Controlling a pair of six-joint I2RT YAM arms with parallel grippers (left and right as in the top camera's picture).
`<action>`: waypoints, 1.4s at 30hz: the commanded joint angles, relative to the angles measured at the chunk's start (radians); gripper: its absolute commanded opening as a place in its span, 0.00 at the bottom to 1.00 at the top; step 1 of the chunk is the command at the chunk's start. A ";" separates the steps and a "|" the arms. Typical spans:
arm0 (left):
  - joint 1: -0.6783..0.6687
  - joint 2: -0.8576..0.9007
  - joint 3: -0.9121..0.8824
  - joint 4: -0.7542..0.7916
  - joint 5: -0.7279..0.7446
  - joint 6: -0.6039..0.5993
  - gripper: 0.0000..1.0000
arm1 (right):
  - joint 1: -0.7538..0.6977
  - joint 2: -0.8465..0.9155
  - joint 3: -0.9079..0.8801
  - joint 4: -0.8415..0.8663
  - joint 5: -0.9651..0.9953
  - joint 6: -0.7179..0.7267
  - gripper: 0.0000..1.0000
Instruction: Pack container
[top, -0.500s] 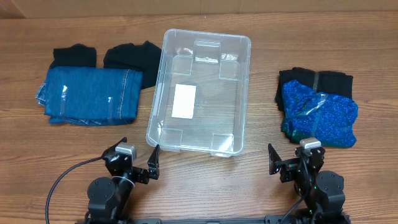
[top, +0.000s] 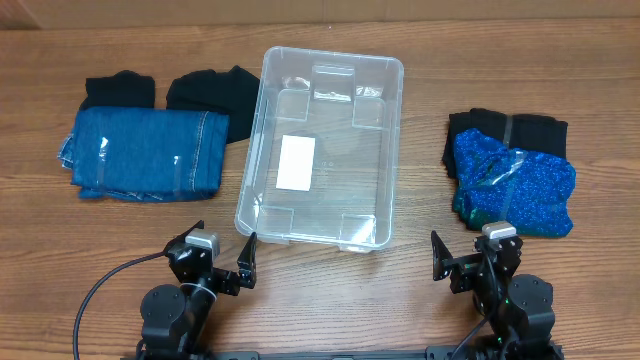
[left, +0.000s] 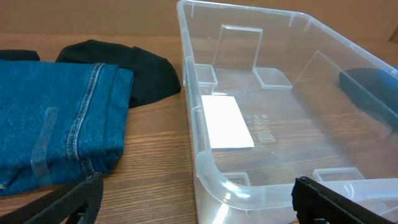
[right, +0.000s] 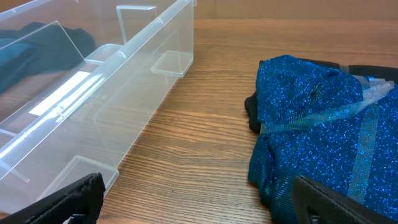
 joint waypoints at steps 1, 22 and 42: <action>0.006 -0.009 -0.005 0.003 -0.005 0.019 1.00 | -0.003 -0.010 -0.011 0.000 0.010 0.002 1.00; 0.006 -0.009 -0.005 0.003 -0.005 0.019 1.00 | -0.002 -0.010 -0.011 0.000 0.010 0.002 1.00; 0.006 -0.008 0.001 -0.020 -0.049 -0.062 1.00 | -0.003 -0.010 -0.011 0.000 0.010 0.002 1.00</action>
